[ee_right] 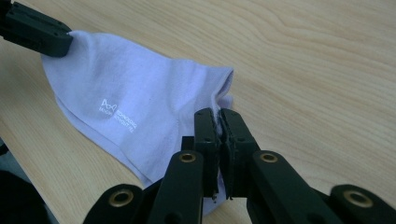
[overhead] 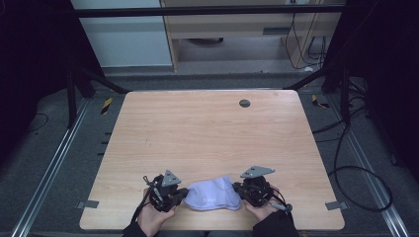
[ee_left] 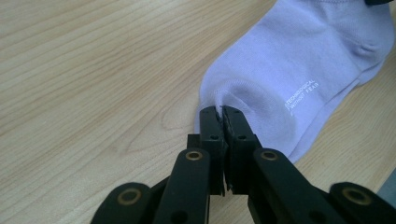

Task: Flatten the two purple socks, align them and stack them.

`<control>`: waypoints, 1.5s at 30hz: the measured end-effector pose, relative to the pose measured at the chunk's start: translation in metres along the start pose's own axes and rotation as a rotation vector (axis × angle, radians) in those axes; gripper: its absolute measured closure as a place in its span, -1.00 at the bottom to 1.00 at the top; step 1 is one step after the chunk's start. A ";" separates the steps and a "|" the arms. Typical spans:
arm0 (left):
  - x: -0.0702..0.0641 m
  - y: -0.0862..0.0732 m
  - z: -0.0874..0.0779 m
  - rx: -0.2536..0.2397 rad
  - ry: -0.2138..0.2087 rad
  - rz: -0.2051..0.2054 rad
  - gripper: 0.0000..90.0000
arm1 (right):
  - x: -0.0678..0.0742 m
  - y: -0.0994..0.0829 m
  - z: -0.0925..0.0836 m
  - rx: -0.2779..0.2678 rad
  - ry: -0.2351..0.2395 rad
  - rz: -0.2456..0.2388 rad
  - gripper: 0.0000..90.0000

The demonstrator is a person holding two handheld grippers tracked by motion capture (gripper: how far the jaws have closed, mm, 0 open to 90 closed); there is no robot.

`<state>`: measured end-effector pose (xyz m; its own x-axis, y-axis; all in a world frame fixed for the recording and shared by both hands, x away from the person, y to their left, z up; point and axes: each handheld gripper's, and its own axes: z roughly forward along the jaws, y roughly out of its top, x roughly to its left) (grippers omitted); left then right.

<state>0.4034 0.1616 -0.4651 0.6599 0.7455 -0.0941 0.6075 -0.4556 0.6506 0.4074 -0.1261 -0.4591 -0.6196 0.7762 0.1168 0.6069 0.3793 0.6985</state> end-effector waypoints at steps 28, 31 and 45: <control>-0.003 0.001 -0.003 -0.132 0.029 0.007 0.29 | -0.005 -0.016 0.003 -0.050 -0.007 -0.032 0.52; -0.012 0.005 0.003 -0.156 0.026 0.036 0.46 | -0.002 -0.016 0.004 -0.082 0.020 -0.049 0.67; -0.025 -0.007 0.028 -0.033 0.024 0.116 0.77 | 0.000 -0.028 0.026 0.021 0.078 -0.093 0.99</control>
<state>0.3949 0.1323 -0.4882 0.7142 0.7000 0.0010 0.5124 -0.5238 0.6806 0.4037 -0.1239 -0.4967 -0.7101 0.6960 0.1068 0.5547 0.4595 0.6937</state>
